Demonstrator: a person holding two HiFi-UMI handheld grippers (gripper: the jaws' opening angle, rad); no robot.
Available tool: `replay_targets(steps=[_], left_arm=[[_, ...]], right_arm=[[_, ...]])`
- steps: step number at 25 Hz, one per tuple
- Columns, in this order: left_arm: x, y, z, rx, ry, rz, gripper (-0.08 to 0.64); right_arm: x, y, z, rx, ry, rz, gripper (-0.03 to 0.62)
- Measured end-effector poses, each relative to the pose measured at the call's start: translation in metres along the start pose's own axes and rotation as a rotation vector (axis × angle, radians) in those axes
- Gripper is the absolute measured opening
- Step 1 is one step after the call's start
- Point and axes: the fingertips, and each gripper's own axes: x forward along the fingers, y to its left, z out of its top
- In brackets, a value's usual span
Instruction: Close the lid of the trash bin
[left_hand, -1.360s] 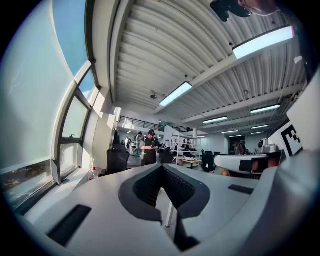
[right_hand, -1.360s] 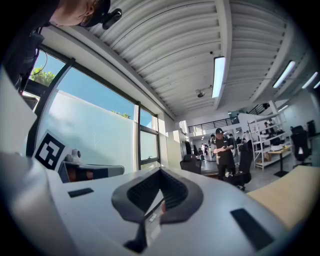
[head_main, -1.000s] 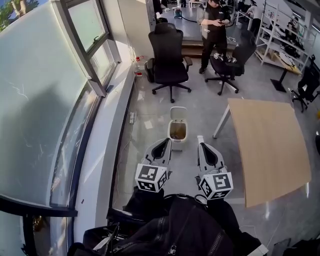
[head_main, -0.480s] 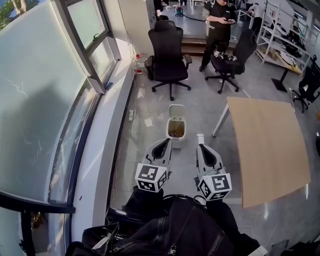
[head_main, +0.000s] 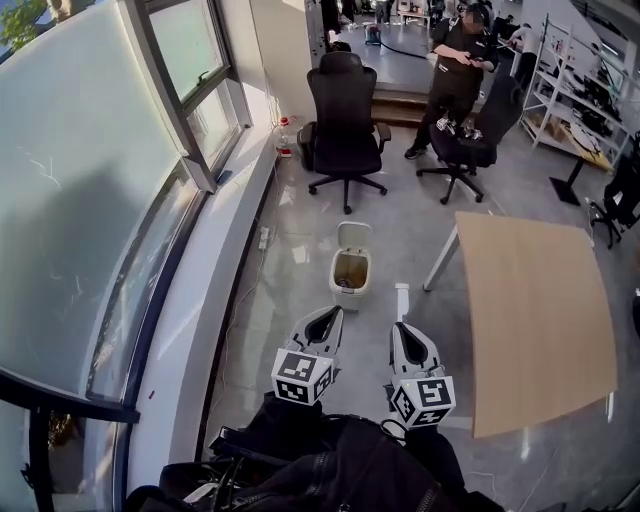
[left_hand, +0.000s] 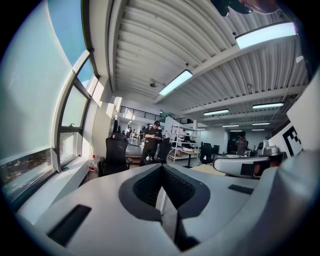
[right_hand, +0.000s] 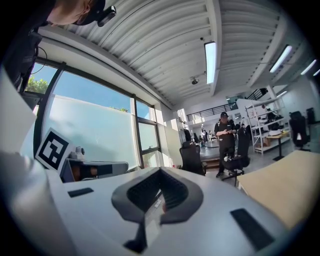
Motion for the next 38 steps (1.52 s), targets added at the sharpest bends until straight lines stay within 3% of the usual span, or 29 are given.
replay_targets(steps=[6,14,24,38], left_arm=[[0.005,-0.007,-0.002,0.013,0.011,-0.005,0.002],[0.02,0.029,-0.004,-0.009,0.017,0.036,0.002],[0.097,0.105,0.003,-0.044,0.018,0.01,0.002],[0.195,0.23,-0.018,-0.138,0.105,-0.023,0.002]], right_arm=[[0.001,-0.009,-0.004,0.017,0.014,0.005,0.0],[0.041,0.003,-0.015,0.013,0.055,0.056,0.0],[0.148,-0.015,-0.015,-0.015,0.102,0.042,0.0],[0.311,-0.016,-0.034,-0.027,0.21,0.052,0.0]])
